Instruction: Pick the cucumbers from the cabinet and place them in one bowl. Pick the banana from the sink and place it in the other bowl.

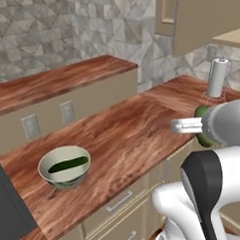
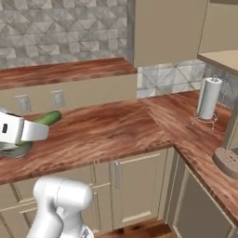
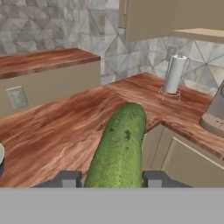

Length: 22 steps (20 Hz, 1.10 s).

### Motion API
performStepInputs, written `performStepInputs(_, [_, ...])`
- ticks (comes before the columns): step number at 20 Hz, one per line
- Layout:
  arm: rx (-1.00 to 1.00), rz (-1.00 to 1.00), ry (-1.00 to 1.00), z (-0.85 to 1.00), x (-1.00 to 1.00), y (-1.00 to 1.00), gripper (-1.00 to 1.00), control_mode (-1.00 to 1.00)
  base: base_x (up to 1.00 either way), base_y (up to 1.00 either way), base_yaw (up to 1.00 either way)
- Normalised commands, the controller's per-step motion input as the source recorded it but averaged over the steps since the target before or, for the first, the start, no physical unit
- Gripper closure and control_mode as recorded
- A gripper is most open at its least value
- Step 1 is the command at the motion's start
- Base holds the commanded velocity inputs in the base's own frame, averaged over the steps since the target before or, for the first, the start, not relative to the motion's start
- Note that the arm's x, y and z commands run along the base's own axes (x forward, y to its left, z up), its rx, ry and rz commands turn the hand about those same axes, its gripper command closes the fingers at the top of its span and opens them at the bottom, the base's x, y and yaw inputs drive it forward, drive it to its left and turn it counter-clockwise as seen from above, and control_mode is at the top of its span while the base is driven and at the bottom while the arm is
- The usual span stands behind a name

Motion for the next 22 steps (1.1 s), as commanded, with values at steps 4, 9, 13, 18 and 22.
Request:
performStepInputs(4, [0.0, 0.0, 0.0, 0.0, 0.0, 0.0, 1.0, 1.0, -0.42, 0.08, 0.4])
performStepInputs(9, [0.0, 0.0, 0.0, 0.0, 0.0, 0.0, 1.0, 1.0, -0.29, 0.14, 0.43])
performStepInputs(13, [0.0, 0.0, 0.0, 0.0, 0.0, 0.0, 1.0, 1.0, -0.15, 0.35, 0.44])
performStepInputs(18, [0.0, 0.0, 0.0, 0.0, 0.0, 0.0, 1.0, 1.0, -0.11, 0.46, 0.43])
performStepInputs(22, [0.0, 0.0, 0.0, 0.0, 0.0, 0.0, 1.0, 1.0, -0.02, 0.61, 0.37])
